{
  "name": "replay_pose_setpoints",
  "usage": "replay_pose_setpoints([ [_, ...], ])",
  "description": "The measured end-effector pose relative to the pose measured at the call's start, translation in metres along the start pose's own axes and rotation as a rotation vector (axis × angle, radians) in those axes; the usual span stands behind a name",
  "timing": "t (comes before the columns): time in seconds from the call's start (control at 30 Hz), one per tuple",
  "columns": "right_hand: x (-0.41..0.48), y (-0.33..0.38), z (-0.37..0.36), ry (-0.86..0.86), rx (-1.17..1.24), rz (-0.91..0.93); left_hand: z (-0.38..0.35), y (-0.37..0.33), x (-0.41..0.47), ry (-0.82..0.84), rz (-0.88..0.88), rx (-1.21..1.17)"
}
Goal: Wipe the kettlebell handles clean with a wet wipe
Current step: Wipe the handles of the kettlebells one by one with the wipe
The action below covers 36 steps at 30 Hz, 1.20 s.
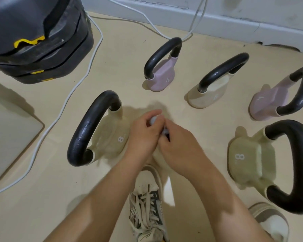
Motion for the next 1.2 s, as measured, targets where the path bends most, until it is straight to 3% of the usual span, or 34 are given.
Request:
replay_pose_setpoints([
  [0.13,0.036,0.01,-0.011,0.083,-0.162,-0.064,0.009,0.02,0.04,0.076,0.312,-0.02],
  [0.2,0.048,0.011,-0.008,0.132,-0.168,-0.092,0.012,0.027,0.045,0.114,0.369,-0.017],
  [0.33,0.039,0.0,-0.011,0.12,0.025,-0.096,0.016,0.016,0.023,0.168,0.259,-0.087],
  [0.47,0.012,-0.017,-0.017,0.069,0.179,-0.107,0.016,-0.001,0.016,0.198,0.132,0.248],
  [0.57,-0.01,-0.03,-0.018,0.042,0.219,-0.125,0.01,-0.014,0.016,0.209,0.195,0.376],
  [0.73,-0.045,-0.044,-0.018,0.093,0.381,-0.244,-0.007,-0.036,0.001,0.107,0.32,0.157],
  [0.93,-0.061,-0.059,0.002,0.108,0.903,-0.425,-0.021,-0.034,-0.03,-0.024,0.206,0.334],
  [1.07,-0.063,-0.065,0.016,0.091,1.037,-0.473,-0.035,-0.03,-0.055,0.009,0.234,0.447],
  [1.2,-0.054,-0.061,0.03,0.081,1.118,-0.467,-0.032,-0.026,-0.07,0.156,0.301,0.472],
])
Point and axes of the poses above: each hand's wrist, its own x-axis towards the middle knuckle, its own z-axis out of the back of the hand, y = z × x, the point moved 3 cm from there along x, towards the middle knuckle, and after that the axes turned 3 degrees about -z, right-handed, at the moved point
